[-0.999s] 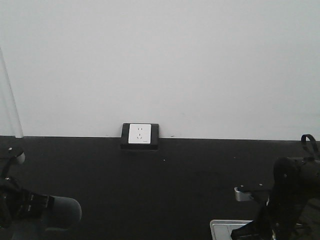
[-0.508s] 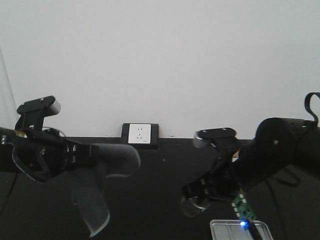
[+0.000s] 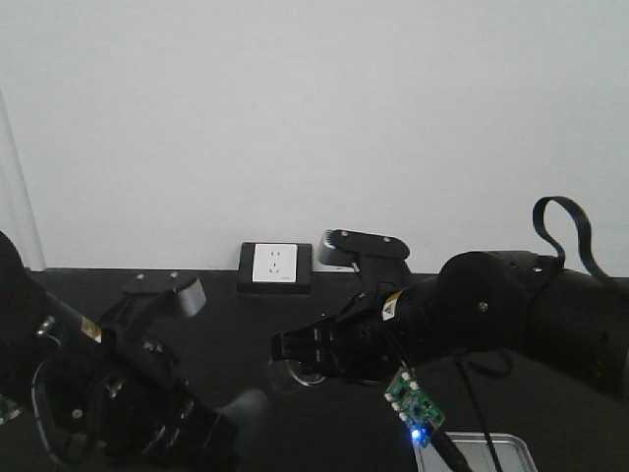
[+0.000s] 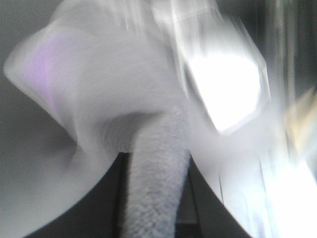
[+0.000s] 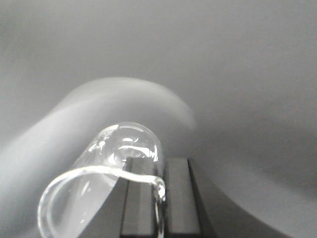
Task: Wipe beaker with gray cloth and return to tray
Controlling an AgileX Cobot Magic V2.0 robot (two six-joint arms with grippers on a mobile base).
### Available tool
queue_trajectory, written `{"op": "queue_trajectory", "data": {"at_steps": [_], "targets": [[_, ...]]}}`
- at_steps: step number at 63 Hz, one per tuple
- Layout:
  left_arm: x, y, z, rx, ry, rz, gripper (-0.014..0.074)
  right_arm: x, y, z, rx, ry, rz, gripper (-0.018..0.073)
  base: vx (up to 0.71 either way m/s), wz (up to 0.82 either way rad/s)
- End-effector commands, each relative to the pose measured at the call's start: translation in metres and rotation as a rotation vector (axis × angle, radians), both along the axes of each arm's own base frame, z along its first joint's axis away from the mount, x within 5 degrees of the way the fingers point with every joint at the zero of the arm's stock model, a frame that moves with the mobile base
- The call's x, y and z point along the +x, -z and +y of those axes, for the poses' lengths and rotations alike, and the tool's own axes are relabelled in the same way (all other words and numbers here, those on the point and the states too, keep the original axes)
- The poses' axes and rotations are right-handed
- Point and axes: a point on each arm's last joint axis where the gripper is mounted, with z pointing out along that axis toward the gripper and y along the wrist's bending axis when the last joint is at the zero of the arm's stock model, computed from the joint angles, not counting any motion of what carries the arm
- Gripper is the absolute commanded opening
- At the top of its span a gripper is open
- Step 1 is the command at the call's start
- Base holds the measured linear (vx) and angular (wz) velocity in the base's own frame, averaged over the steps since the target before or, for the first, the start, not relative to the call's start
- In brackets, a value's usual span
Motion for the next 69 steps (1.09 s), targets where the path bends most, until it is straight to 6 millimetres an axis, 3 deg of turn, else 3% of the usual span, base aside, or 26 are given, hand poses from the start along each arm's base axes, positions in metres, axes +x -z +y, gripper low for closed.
{"op": "queue_trajectory", "data": {"at_steps": [1, 18, 28, 37, 56, 62, 69], "targets": [[-0.012, -0.019, -0.005, -0.052, 0.055, -0.051, 0.0, -0.004, -0.033, -0.004, 0.073, 0.016, -0.094, -0.0011, 0.0, 0.0], [0.031, -0.047, -0.005, -0.184, -0.223, -0.531, 0.0, -0.027, -0.022, 0.009, -0.027, -0.131, 0.04, -0.0011, 0.0, 0.0], [0.043, -0.059, 0.001, -0.217, -0.341, -0.682, 0.0, -0.031, -0.019, 0.008, -0.047, -0.146, 0.08, -0.0011, 0.0, 0.0], [0.037, -0.051, -0.001, -0.212, -0.346, -0.548, 0.0, -0.029, -0.021, 0.009, -0.027, -0.136, 0.058, -0.0011, 0.0, 0.0], [-0.005, -0.016, 0.002, 0.058, -0.03, -0.103, 0.0, -0.017, -0.029, 0.008, 0.058, -0.047, -0.042, -0.0011, 0.0, 0.0], [-0.01, -0.015, 0.002, 0.074, 0.045, -0.082, 0.0, -0.016, -0.03, 0.009, 0.064, -0.045, -0.051, -0.0011, 0.0, 0.0], [0.0, -0.019, 0.0, 0.03, -0.006, -0.19, 0.0, -0.018, -0.03, 0.01, 0.086, -0.044, -0.025, -0.0011, 0.0, 0.0]]}}
